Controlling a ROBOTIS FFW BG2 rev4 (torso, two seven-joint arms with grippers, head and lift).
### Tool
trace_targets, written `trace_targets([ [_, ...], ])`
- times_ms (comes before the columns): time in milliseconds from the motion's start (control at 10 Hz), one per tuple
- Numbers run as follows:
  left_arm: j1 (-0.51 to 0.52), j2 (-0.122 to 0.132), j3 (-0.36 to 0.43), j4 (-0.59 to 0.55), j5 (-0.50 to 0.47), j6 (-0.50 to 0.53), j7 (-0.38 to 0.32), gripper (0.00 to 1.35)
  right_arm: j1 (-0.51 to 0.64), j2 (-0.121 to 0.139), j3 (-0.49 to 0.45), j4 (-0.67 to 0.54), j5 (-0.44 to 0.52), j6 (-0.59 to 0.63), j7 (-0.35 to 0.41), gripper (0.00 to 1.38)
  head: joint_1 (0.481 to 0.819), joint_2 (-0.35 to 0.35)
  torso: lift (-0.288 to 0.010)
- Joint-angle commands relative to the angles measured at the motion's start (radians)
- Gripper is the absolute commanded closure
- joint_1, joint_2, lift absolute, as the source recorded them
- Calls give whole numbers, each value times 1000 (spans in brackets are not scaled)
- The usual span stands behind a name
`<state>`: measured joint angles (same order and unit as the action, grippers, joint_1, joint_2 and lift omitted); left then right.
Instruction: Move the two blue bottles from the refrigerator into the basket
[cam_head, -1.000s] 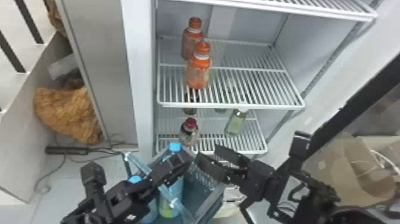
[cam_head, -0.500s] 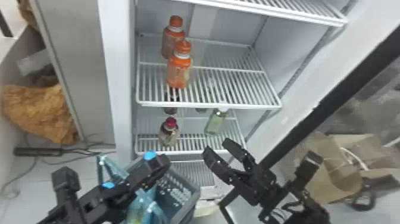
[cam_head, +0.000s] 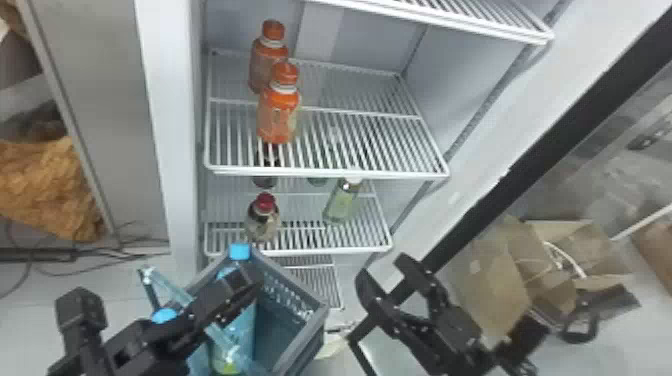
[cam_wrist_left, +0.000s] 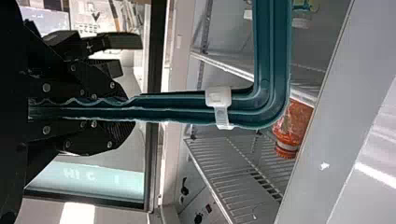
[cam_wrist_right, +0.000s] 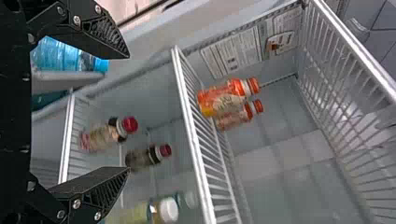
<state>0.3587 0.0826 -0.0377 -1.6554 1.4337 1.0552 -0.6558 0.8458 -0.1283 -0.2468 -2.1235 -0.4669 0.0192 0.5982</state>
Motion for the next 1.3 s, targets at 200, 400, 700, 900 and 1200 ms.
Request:
trace_targets([
  [200, 12, -4, 0, 0, -4, 5, 4, 1202, 143, 41, -60, -104, 74, -83, -38, 214, 695, -350, 0],
  [400, 12, -4, 2, 0, -4, 7, 4, 1202, 200, 81, -110, -153, 114, -140, -75, 214, 695, -350, 0],
  [700, 19, -4, 2, 0, -4, 5, 5, 1202, 202, 88, -124, -160, 152, -144, -78, 214, 695, -350, 0],
  [900, 19, -3, 2, 0, -4, 5, 5, 1202, 195, 88, -126, -155, 152, -144, -78, 214, 695, -350, 0],
  [1200, 19, -1, 2, 0, -8, 10, 5, 1202, 187, 85, -126, -148, 148, -147, -78, 214, 695, -350, 0],
])
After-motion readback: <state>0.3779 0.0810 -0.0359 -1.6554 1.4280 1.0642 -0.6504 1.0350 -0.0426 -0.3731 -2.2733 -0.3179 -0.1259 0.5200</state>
